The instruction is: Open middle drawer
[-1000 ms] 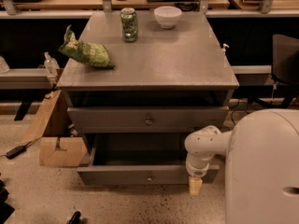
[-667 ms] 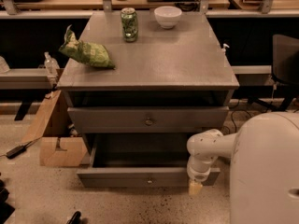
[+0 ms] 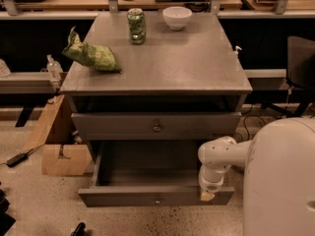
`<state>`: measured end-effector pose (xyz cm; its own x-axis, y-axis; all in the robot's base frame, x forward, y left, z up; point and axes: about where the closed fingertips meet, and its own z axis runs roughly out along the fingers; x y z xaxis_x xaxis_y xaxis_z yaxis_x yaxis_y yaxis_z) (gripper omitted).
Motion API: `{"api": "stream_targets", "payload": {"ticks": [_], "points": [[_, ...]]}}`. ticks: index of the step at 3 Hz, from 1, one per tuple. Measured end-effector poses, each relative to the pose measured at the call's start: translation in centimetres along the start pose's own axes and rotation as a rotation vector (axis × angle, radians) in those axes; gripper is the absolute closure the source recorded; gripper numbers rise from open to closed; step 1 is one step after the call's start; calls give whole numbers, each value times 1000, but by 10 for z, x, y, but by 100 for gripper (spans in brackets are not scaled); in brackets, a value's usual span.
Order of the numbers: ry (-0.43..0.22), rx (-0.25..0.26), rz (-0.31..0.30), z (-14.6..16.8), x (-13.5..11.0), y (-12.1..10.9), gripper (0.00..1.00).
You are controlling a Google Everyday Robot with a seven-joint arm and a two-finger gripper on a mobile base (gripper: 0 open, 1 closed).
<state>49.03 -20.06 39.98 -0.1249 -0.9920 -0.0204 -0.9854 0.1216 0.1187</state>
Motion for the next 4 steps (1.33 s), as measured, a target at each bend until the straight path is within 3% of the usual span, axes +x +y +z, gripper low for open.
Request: {"api": "stream_targets", "payload": {"ticks": [1, 2, 4], "points": [[31, -27, 35, -8, 2, 21, 100], [31, -27, 35, -8, 2, 21, 100], [58, -62, 69, -16, 4, 47, 100]]}}
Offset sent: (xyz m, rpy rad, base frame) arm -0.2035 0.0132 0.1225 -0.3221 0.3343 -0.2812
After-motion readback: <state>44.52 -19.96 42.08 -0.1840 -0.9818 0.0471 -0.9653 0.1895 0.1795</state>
